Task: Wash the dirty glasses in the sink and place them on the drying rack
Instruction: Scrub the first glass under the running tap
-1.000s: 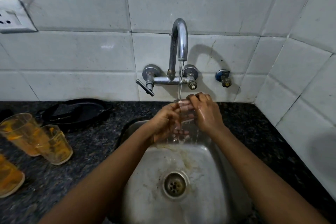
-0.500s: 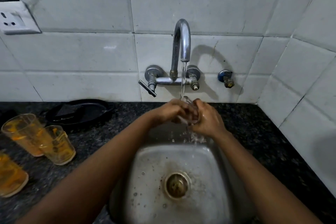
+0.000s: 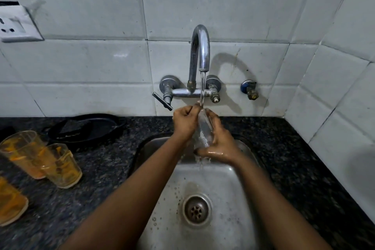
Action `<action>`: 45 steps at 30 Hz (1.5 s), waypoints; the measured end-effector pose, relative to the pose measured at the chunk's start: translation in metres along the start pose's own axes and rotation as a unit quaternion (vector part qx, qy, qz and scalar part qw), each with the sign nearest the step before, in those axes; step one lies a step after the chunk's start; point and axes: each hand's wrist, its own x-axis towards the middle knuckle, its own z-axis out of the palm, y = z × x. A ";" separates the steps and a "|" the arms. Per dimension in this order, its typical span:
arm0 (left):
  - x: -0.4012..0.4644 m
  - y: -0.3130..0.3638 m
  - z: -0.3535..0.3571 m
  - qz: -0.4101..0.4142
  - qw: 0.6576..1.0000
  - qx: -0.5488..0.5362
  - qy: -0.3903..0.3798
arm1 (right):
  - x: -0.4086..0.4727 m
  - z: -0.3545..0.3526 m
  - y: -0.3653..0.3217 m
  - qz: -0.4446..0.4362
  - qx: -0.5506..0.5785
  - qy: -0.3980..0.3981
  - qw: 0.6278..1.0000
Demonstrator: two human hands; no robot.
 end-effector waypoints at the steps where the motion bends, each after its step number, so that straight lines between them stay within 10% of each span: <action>1: 0.000 0.000 -0.002 -0.017 0.999 -0.039 -0.016 | -0.002 -0.005 0.003 0.029 0.143 -0.041 0.989; 5: -0.001 0.002 -0.004 -0.031 0.996 -0.068 -0.047 | -0.010 -0.010 -0.002 0.105 0.265 -0.058 0.957; 7: -0.002 0.005 0.005 0.005 0.996 0.083 -0.040 | -0.011 0.001 -0.012 0.092 0.005 0.039 0.995; 10: -0.003 0.011 0.016 0.038 0.971 0.235 0.024 | -0.011 0.019 -0.016 0.048 -0.302 0.135 0.943; 13: 0.001 0.010 0.006 0.018 0.995 0.096 -0.015 | -0.008 0.007 -0.007 0.057 0.005 0.060 0.997; 17: 0.002 0.005 -0.009 -0.046 0.996 -0.030 -0.066 | -0.015 -0.005 0.002 0.135 0.379 -0.086 0.911; 20: 0.004 0.010 -0.001 -0.031 0.990 0.125 -0.064 | -0.013 0.009 -0.007 0.124 0.112 0.010 0.986; 23: 0.006 0.013 0.007 0.006 0.977 0.214 0.008 | -0.014 0.025 -0.016 0.055 -0.296 0.146 0.942; 26: 0.008 0.013 -0.001 0.029 0.990 0.139 -0.010 | -0.009 0.012 -0.012 0.069 -0.024 0.072 0.995; 29: 0.002 0.012 -0.013 -0.032 0.996 -0.030 -0.080 | -0.008 -0.005 0.000 0.133 0.333 -0.083 0.930; 31: 0.002 0.010 -0.016 -0.042 0.995 -0.018 -0.086 | -0.007 -0.004 -0.003 0.135 0.312 -0.060 0.939; 33: 0.003 0.012 -0.008 -0.031 0.992 0.093 -0.080 | -0.007 0.006 -0.008 0.111 0.051 0.042 0.992; 36: 0.005 0.019 0.005 0.008 0.977 0.212 -0.007 | -0.009 0.017 -0.016 0.040 -0.268 0.178 0.946; 39: 0.006 0.024 0.000 0.050 0.988 0.144 -0.033 | -0.007 0.004 -0.015 0.079 0.116 0.043 0.989; 41: 0.003 0.026 -0.008 0.025 0.994 0.062 -0.090 | -0.009 -0.004 -0.009 0.121 0.317 -0.068 0.938; 45: 0.003 0.037 -0.014 0.044 0.963 0.166 -0.206 | 0.004 -0.009 -0.004 0.061 0.120 -0.002 0.991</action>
